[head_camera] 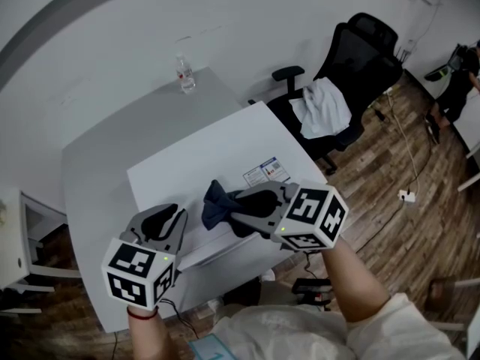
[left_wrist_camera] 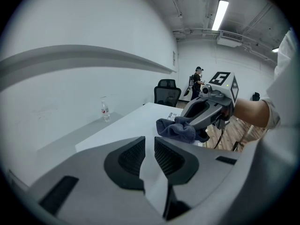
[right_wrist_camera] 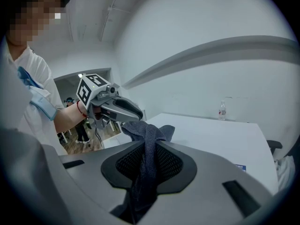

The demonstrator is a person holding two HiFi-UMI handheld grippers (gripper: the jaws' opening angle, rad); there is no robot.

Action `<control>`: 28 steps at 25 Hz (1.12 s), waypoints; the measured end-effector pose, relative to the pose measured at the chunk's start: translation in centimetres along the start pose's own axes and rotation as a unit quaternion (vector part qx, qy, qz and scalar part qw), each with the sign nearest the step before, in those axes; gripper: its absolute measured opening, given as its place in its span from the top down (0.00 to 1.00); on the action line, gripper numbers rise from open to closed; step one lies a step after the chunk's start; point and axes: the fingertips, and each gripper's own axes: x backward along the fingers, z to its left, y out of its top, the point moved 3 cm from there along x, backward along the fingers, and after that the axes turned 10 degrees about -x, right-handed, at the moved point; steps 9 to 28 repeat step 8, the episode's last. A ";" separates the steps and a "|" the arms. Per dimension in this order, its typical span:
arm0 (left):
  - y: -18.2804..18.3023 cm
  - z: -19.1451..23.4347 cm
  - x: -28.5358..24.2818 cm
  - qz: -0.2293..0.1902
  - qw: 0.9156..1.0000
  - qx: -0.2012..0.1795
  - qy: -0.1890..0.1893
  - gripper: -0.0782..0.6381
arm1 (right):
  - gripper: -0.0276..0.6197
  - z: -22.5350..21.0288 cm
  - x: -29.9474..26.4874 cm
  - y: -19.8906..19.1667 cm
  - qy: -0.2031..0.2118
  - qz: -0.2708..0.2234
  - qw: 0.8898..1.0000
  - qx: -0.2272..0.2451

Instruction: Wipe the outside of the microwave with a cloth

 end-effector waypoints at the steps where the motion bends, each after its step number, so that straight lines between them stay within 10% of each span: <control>1: 0.0 0.0 0.0 0.000 1.000 0.000 0.000 0.81 | 0.83 0.0 0.0 0.0 0.001 -0.001 1.000 0.000; 28: 0.0 -0.4 0.1 -0.003 1.000 0.005 0.001 0.81 | 0.83 0.4 0.2 -0.2 0.007 -0.004 1.000 0.001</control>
